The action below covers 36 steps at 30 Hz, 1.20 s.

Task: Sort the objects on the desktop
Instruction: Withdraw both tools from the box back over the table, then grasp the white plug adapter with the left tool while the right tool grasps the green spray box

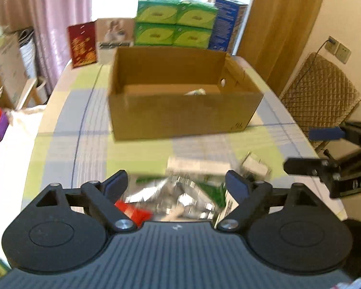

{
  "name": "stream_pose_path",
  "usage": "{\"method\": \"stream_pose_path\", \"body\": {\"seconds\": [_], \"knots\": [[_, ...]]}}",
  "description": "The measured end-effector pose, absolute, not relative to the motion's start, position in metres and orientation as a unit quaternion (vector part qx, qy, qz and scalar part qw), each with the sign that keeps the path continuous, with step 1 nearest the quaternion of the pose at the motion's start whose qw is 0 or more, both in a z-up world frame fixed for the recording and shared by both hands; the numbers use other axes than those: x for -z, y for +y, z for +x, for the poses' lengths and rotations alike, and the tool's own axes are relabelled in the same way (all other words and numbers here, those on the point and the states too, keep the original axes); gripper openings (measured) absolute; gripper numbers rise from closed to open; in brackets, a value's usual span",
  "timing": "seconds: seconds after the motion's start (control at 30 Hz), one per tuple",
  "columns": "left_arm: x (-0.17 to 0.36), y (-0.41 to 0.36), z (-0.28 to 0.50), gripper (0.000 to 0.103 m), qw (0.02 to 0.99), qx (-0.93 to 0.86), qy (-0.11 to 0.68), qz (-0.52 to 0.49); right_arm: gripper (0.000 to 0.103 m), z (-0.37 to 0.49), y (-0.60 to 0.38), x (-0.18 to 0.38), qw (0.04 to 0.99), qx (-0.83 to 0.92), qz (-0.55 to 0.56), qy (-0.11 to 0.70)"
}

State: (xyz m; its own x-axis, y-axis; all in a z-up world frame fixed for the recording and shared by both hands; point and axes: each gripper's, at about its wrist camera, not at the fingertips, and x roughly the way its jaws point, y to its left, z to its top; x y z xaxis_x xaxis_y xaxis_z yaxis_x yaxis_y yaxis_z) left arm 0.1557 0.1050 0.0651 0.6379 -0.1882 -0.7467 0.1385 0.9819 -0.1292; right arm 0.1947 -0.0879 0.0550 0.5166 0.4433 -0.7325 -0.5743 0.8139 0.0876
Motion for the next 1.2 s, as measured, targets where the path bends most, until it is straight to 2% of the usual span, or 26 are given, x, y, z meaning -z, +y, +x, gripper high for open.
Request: {"method": "stream_pose_path", "body": {"seconds": [0.33, 0.5, 0.57, 0.73, 0.9, 1.2], "knots": [[-0.016, 0.105, 0.105, 0.086, 0.898, 0.098, 0.427, -0.032, 0.095, 0.134, -0.106, 0.007, 0.88, -0.229, 0.011, 0.417], [0.018, 0.098, 0.094, 0.079, 0.891, 0.118, 0.437, -0.014, 0.095, 0.126, -0.115, 0.028, 0.89, -0.202, 0.036, 0.407], [0.03, 0.096, 0.093, 0.071, 0.888, 0.125, 0.442, -0.002, 0.095, 0.125, -0.117, 0.035, 0.892, -0.196, 0.034, 0.406], [0.055, 0.093, 0.1, 0.062, 0.882, 0.139, 0.449, 0.011, 0.095, 0.127, -0.118, 0.052, 0.89, -0.195, 0.028, 0.411], [0.069, 0.092, 0.108, 0.058, 0.88, 0.152, 0.45, 0.001, 0.095, 0.13, -0.114, 0.063, 0.888, -0.195, 0.028, 0.416], [0.081, 0.091, 0.12, 0.058, 0.883, 0.159, 0.442, -0.005, 0.095, 0.136, -0.105, 0.073, 0.883, -0.198, 0.03, 0.424]]}}
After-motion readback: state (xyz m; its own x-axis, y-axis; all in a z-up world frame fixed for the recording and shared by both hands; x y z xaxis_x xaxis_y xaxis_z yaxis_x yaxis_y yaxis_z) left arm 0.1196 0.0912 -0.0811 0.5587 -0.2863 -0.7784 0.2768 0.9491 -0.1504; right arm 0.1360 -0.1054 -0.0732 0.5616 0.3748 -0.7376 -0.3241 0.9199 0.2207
